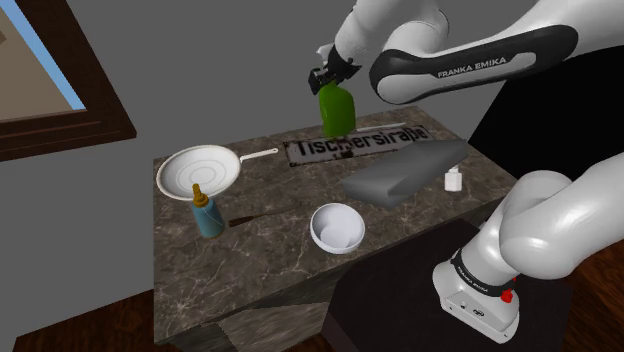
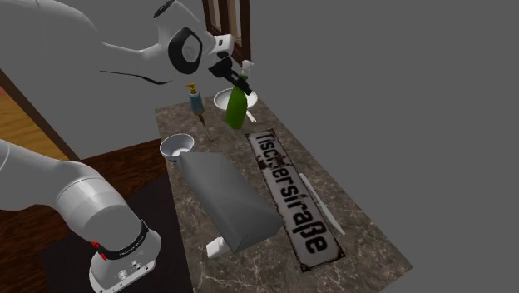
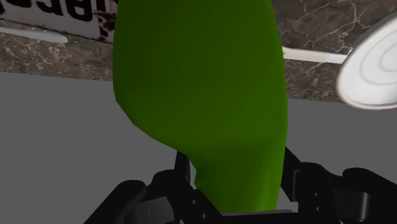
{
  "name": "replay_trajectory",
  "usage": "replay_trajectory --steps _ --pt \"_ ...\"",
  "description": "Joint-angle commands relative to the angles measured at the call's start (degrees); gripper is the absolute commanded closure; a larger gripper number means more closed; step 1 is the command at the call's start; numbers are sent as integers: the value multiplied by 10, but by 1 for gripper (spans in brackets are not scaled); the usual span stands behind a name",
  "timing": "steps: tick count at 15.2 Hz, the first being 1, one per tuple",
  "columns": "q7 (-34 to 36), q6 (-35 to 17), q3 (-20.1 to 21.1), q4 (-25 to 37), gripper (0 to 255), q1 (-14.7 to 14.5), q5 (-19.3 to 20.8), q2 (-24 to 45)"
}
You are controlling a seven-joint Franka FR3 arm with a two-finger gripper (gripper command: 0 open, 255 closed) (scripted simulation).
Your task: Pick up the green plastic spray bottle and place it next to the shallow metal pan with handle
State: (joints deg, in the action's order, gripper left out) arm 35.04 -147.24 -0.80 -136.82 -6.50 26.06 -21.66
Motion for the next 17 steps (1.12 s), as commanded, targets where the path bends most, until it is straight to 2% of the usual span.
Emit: replay_trajectory --steps 1,8,17 --pt "37 14 29 7 255 -4 7 3" --pt "154 70 124 46 255 -24 29 27" --pt "207 10 135 3 255 -6 74 50"
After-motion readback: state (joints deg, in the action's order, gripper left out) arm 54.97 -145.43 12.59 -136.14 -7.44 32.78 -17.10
